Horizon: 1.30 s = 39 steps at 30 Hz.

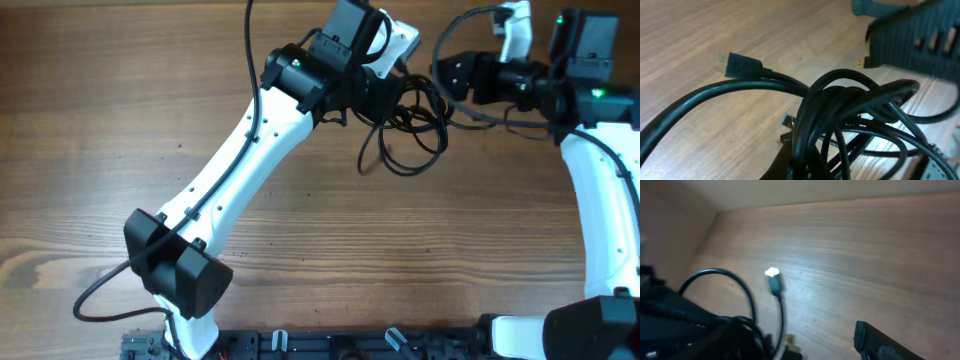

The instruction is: Untangle cables

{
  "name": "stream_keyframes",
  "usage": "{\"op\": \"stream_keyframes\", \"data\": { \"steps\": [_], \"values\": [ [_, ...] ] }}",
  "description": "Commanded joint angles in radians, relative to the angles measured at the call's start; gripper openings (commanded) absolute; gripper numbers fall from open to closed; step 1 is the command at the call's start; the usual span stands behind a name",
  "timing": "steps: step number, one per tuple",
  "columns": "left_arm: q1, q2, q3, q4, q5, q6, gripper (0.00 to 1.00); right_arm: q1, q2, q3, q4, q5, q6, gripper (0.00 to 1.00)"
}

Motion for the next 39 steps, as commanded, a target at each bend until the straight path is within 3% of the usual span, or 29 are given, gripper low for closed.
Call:
{"op": "stream_keyframes", "data": {
  "steps": [1, 6, 10, 16, 20, 26, 29, 30, 32, 33, 35, 37, 39],
  "values": [
    [0.001, -0.004, 0.010, -0.031, 0.058, -0.008, 0.04, 0.024, 0.008, 0.008, 0.029, -0.042, -0.126, 0.74],
    [0.034, -0.003, 0.010, -0.131, 0.061, -0.002, 0.04, 0.035, -0.009, 0.008, -0.044, -0.098, -0.278, 0.67],
    [0.082, -0.003, 0.010, -0.144, 0.223, -0.002, 0.04, 0.127, -0.002, 0.008, -0.121, -0.069, -0.400, 0.60],
    [0.101, -0.003, 0.010, -0.177, 0.257, -0.005, 0.04, 0.200, 0.012, 0.008, -0.144, 0.038, -0.397, 0.34],
    [0.126, -0.003, 0.010, -0.177, 0.332, -0.006, 0.04, 0.200, 0.028, 0.005, -0.178, 0.125, -0.318, 0.04],
    [0.277, -0.003, 0.010, -0.153, 0.625, -0.005, 0.04, 0.199, 0.029, 0.005, -0.169, 0.343, -0.024, 0.04],
    [0.320, -0.003, 0.010, -0.127, 0.658, -0.014, 0.04, 0.199, 0.029, 0.004, -0.174, 0.508, 0.278, 0.04],
    [0.324, -0.003, 0.010, -0.124, 0.625, -0.039, 0.04, 0.199, 0.029, 0.004, -0.172, 0.515, 0.291, 0.04],
    [0.325, -0.003, 0.010, -0.121, 0.373, -0.204, 0.04, 0.200, 0.028, 0.004, -0.152, 0.353, 0.150, 0.04],
    [0.322, -0.003, 0.010, -0.118, 0.316, -0.245, 0.04, 0.200, 0.028, 0.004, -0.151, 0.274, 0.094, 0.04],
    [0.299, -0.003, 0.010, -0.090, 0.280, -0.270, 0.04, 0.200, 0.028, 0.004, -0.163, 0.017, -0.080, 0.04],
    [0.267, -0.003, 0.009, -0.071, 0.280, -0.269, 0.06, 0.200, 0.028, 0.004, -0.172, -0.037, -0.141, 0.04],
    [0.225, -0.003, 0.009, -0.046, 0.280, -0.262, 0.20, 0.200, 0.028, 0.004, -0.179, -0.035, -0.166, 0.04]
  ]
}}
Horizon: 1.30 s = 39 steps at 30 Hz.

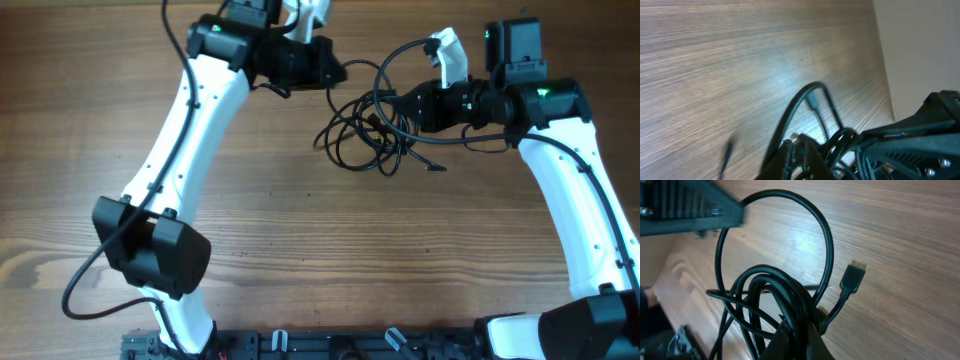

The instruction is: Untangle cables

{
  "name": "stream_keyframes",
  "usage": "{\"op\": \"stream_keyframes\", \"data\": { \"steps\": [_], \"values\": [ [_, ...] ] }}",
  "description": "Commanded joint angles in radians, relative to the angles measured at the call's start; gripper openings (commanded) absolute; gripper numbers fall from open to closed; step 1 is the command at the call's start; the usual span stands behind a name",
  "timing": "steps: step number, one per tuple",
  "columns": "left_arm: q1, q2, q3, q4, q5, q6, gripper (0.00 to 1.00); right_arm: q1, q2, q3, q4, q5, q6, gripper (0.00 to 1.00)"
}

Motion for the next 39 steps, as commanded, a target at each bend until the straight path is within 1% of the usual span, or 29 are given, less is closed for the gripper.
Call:
{"op": "stream_keyframes", "data": {
  "steps": [1, 3, 4, 5, 8, 10, 13, 14, 18, 20, 21, 23, 25, 27, 28, 31, 34, 36, 37, 39],
  "values": [
    [-0.062, -0.027, 0.011, 0.030, -0.021, 0.010, 0.25, 0.004, 0.004, -0.002, -0.004, -0.092, -0.081, 0.04],
    [-0.101, -0.027, 0.011, 0.030, -0.023, 0.135, 0.32, 0.004, 0.004, -0.002, -0.003, -0.091, -0.081, 0.04],
    [-0.115, -0.026, 0.011, 0.022, -0.025, 0.190, 0.32, 0.004, 0.004, -0.002, -0.003, -0.091, -0.081, 0.04],
    [-0.122, -0.026, 0.011, 0.015, -0.039, 0.207, 0.32, 0.004, 0.004, -0.002, -0.003, -0.091, -0.081, 0.04],
    [-0.127, -0.026, 0.003, -0.007, -0.063, 0.247, 0.30, 0.004, 0.004, -0.002, -0.003, -0.076, -0.080, 0.04],
    [-0.126, -0.026, 0.003, -0.048, -0.078, 0.309, 0.23, 0.004, 0.004, -0.002, -0.008, -0.073, -0.080, 0.04],
    [-0.126, -0.016, -0.002, -0.074, -0.200, 0.311, 0.14, 0.004, 0.004, -0.002, -0.010, -0.073, -0.080, 0.04],
    [-0.126, -0.002, -0.002, -0.074, -0.215, 0.309, 0.12, 0.004, 0.004, -0.002, -0.011, -0.073, -0.080, 0.05],
    [-0.144, 0.032, -0.002, -0.089, -0.185, 0.299, 0.10, 0.004, 0.004, -0.002, -0.017, -0.073, -0.081, 0.04],
    [-0.146, 0.032, -0.002, -0.089, -0.150, 0.299, 0.14, 0.004, 0.004, -0.002, -0.016, -0.072, -0.080, 0.04],
    [-0.144, 0.032, -0.002, -0.090, -0.119, 0.299, 0.22, 0.004, 0.004, -0.002, -0.016, -0.072, -0.081, 0.04],
    [-0.144, 0.032, -0.002, -0.098, -0.098, 0.299, 0.32, 0.004, 0.004, -0.003, -0.017, -0.072, -0.081, 0.04],
    [-0.145, 0.032, -0.002, -0.117, -0.099, 0.300, 0.35, 0.004, 0.004, -0.002, -0.017, -0.072, -0.081, 0.04],
    [-0.145, 0.032, -0.002, -0.145, -0.100, 0.314, 0.42, 0.004, 0.004, -0.002, -0.016, -0.072, -0.081, 0.04],
    [-0.145, 0.033, -0.003, -0.159, -0.101, 0.347, 0.42, 0.004, 0.004, -0.002, -0.016, -0.072, -0.080, 0.04],
    [-0.146, 0.040, -0.025, -0.136, -0.123, 0.352, 0.31, 0.004, 0.004, -0.002, -0.017, -0.073, -0.080, 0.04],
    [-0.147, 0.054, -0.061, -0.111, -0.140, 0.352, 0.27, 0.004, 0.004, -0.002, -0.018, -0.073, -0.079, 0.04],
    [-0.154, 0.062, -0.117, -0.061, -0.140, 0.344, 0.21, 0.004, 0.004, -0.003, -0.018, -0.073, -0.078, 0.04],
    [-0.158, 0.066, -0.142, -0.032, -0.140, 0.322, 0.17, 0.004, 0.004, -0.002, -0.018, -0.073, -0.078, 0.04],
    [-0.158, 0.068, -0.189, 0.030, -0.141, 0.290, 0.04, 0.004, 0.004, -0.003, -0.021, -0.073, -0.079, 0.04]
  ]
}}
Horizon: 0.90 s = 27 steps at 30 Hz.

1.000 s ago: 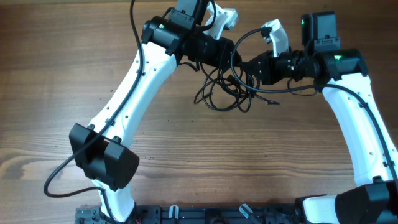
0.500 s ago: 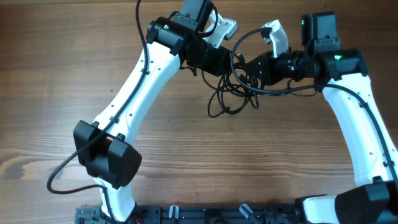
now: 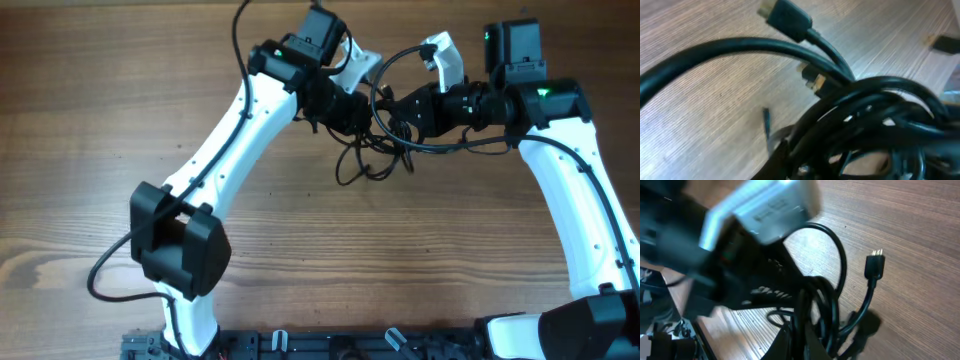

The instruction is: Untangle cables

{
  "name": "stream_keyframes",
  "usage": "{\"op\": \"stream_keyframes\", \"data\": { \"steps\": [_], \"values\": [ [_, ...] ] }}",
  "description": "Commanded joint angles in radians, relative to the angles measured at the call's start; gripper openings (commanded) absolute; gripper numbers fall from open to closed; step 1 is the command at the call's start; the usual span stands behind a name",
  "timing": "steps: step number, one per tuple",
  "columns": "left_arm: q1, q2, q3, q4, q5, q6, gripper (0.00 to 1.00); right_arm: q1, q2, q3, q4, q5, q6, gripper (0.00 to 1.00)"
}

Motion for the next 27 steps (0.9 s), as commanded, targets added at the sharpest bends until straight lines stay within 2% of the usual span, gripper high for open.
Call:
{"op": "stream_keyframes", "data": {
  "steps": [1, 3, 6, 7, 10, 13, 16, 19, 22, 23, 26, 27],
  "values": [
    [-0.006, 0.026, -0.076, 0.082, -0.011, -0.062, 0.04, 0.004, 0.004, -0.002, 0.000, -0.032, -0.018, 0.04],
    [-0.004, 0.026, -0.082, 0.128, -0.027, -0.117, 0.04, 0.004, 0.004, -0.002, -0.001, -0.032, -0.018, 0.04],
    [-0.004, 0.027, -0.082, 0.201, -0.184, -0.342, 0.04, 0.003, -0.018, 0.001, 0.032, -0.073, 0.061, 0.04],
    [-0.004, 0.029, -0.082, 0.200, -0.269, -0.430, 0.04, 0.001, -0.057, 0.012, 0.047, -0.097, 0.063, 0.04],
    [-0.004, 0.033, -0.082, 0.188, -0.373, -0.520, 0.04, -0.034, -0.201, 0.046, 0.119, -0.076, 0.184, 0.04],
    [-0.004, 0.043, -0.082, 0.173, -0.394, -0.529, 0.04, -0.155, -0.326, 0.046, 0.174, -0.050, 0.341, 0.04],
    [0.009, 0.044, -0.082, 0.156, -0.415, -0.529, 0.04, -0.368, -0.398, 0.046, 0.117, 0.066, 0.529, 0.04],
    [0.035, 0.044, -0.082, 0.146, -0.418, -0.529, 0.04, -0.463, -0.389, 0.043, 0.054, 0.089, 0.523, 0.04],
    [0.044, 0.042, -0.082, 0.167, -0.406, -0.460, 0.04, -0.438, -0.331, 0.037, 0.003, -0.025, 0.378, 0.05],
    [0.044, 0.034, -0.081, 0.175, -0.380, -0.429, 0.04, -0.420, -0.307, 0.037, -0.006, -0.069, 0.337, 0.10],
    [0.045, -0.046, -0.078, 0.209, -0.215, -0.362, 0.04, -0.341, -0.236, 0.037, -0.001, -0.105, 0.315, 0.41],
    [0.045, -0.085, -0.078, 0.221, -0.144, -0.338, 0.04, -0.291, -0.208, 0.037, 0.018, -0.104, 0.315, 0.46]
  ]
}}
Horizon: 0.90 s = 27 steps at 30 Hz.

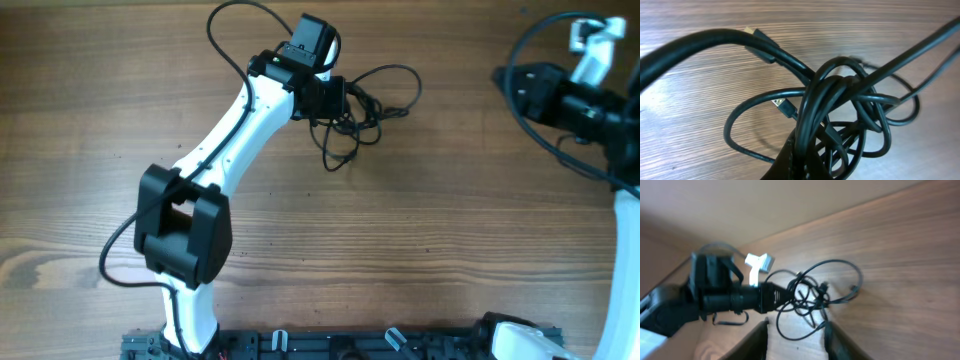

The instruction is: Untangle cables

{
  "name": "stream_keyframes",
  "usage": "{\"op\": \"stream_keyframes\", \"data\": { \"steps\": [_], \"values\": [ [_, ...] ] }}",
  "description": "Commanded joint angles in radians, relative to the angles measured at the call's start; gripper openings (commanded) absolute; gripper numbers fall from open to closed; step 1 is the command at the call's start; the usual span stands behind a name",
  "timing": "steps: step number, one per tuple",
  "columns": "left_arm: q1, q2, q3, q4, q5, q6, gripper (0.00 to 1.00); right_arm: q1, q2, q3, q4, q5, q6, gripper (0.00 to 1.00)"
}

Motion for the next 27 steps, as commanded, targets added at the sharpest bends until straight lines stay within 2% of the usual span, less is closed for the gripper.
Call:
{"op": "stream_keyframes", "data": {
  "steps": [1, 2, 3, 5, 8, 13, 18, 20, 23, 27],
  "values": [
    [-0.003, -0.163, 0.012, 0.031, 0.210, 0.082, 0.04, 0.097, 0.050, 0.005, 0.035, -0.047, -0.033, 0.50],
    [-0.003, -0.192, 0.012, 0.034, 0.232, 0.082, 0.04, 0.124, 0.071, 0.005, 0.047, -0.021, 0.002, 0.54],
    [-0.003, -0.227, 0.012, 0.037, 0.243, 0.082, 0.04, 0.141, 0.098, 0.005, 0.048, 0.048, 0.110, 0.61],
    [-0.003, -0.256, 0.012, 0.046, 0.245, 0.078, 0.04, 0.151, 0.149, 0.005, 0.068, 0.014, 0.151, 0.62],
    [-0.004, -0.271, 0.011, 0.065, 0.322, 0.077, 0.04, 0.185, 0.229, 0.005, 0.171, -0.122, 0.165, 0.62],
    [-0.005, -0.268, 0.011, 0.064, 0.331, 0.074, 0.04, 0.229, 0.237, 0.005, 0.275, -0.148, 0.233, 0.66],
    [-0.005, -0.268, 0.011, 0.075, 0.526, 0.075, 0.04, 0.268, 0.261, 0.005, 0.336, -0.130, 0.261, 0.68],
    [-0.009, -0.268, 0.011, 0.074, 0.628, 0.075, 0.04, 0.270, 0.277, 0.005, 0.402, -0.130, 0.261, 0.56],
    [-0.021, -0.268, 0.011, 0.064, 0.665, 0.075, 0.04, 0.270, 0.279, 0.005, 0.489, -0.146, 0.304, 0.04],
    [-0.021, -0.266, 0.010, 0.028, 0.422, 0.043, 0.04, 0.268, 0.259, 0.005, 0.623, -0.312, 0.351, 0.04]
  ]
}}
